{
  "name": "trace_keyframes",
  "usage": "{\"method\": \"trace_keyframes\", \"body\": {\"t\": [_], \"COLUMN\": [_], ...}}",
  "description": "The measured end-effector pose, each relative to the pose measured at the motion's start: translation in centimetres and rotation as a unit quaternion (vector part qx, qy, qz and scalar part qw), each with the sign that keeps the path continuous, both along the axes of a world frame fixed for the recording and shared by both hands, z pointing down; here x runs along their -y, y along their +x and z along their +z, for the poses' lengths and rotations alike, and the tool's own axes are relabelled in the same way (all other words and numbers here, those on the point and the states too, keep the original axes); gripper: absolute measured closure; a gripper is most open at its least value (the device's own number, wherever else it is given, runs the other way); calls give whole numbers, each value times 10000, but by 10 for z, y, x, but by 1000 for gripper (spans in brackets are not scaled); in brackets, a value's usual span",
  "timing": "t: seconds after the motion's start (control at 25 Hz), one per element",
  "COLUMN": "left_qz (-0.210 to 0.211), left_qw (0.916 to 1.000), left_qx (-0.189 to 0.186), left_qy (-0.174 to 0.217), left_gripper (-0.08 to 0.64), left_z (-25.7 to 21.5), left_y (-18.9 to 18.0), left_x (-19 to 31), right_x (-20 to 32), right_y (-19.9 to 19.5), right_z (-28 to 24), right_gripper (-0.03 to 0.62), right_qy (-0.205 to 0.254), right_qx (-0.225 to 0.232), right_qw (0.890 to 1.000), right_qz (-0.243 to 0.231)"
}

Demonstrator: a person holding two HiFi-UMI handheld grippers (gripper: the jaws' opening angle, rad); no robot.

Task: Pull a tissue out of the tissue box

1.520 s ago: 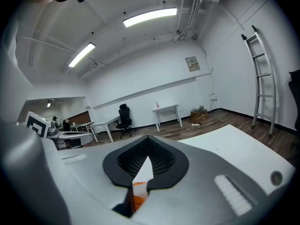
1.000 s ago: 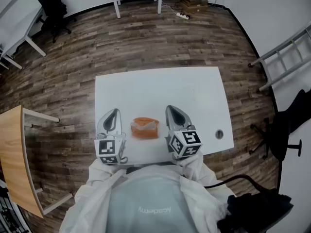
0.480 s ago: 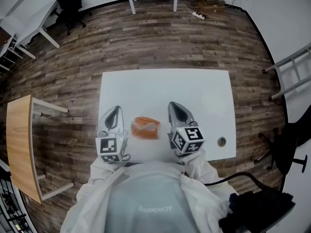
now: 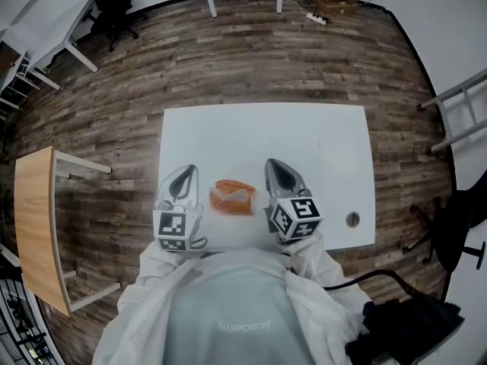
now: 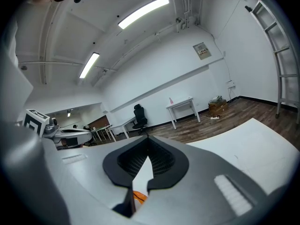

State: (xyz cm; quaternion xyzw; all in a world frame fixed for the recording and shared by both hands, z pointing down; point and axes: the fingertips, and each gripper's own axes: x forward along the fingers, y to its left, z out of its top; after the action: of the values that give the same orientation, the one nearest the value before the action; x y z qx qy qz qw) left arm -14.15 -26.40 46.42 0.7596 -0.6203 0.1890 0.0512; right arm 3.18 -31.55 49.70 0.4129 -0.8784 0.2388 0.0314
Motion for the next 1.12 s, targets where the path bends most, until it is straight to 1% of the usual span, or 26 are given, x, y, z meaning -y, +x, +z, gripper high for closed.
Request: {"method": "trace_keyframes", "body": {"t": [0.2, 0.36, 0.48, 0.6, 0.8, 0.84, 0.92, 1.0, 1.12], "left_qz": [215, 442, 634, 719, 837, 877, 982, 1089, 1323], "left_qw": [9996, 9983, 9966, 9959, 9950, 9945, 9931, 9914, 9870], "left_qx": [99, -134, -196, -224, -149, -144, -142, -114, 33], "left_qy": [-144, -342, -490, -509, -528, -555, -632, -717, -907], "left_gripper": [560, 560, 560, 560, 558, 553, 496, 468, 410], "left_z": [13, 25, 35, 38, 43, 44, 47, 50, 60], "left_y": [-2, 0, 4, 6, 15, 17, 21, 24, 29], "left_x": [0, 3, 6, 8, 15, 16, 15, 14, 12], "right_x": [-5, -6, -7, -9, -8, -8, -9, -9, -9], "right_y": [2, -1, -3, -3, 6, 7, 7, 6, 5], "right_z": [7, 7, 6, 4, 8, 9, 10, 10, 10], "right_gripper": [591, 591, 591, 591, 591, 591, 591, 591, 591], "right_qy": [-113, -111, -104, -94, -159, -172, -190, -207, -232], "right_qx": [-81, -172, -242, -295, -344, -347, -343, -341, -341], "right_qw": [9998, 9996, 9993, 9991, 9985, 9985, 9984, 9984, 9984], "right_qz": [138, 206, 258, 289, 389, 400, 404, 394, 394]}}
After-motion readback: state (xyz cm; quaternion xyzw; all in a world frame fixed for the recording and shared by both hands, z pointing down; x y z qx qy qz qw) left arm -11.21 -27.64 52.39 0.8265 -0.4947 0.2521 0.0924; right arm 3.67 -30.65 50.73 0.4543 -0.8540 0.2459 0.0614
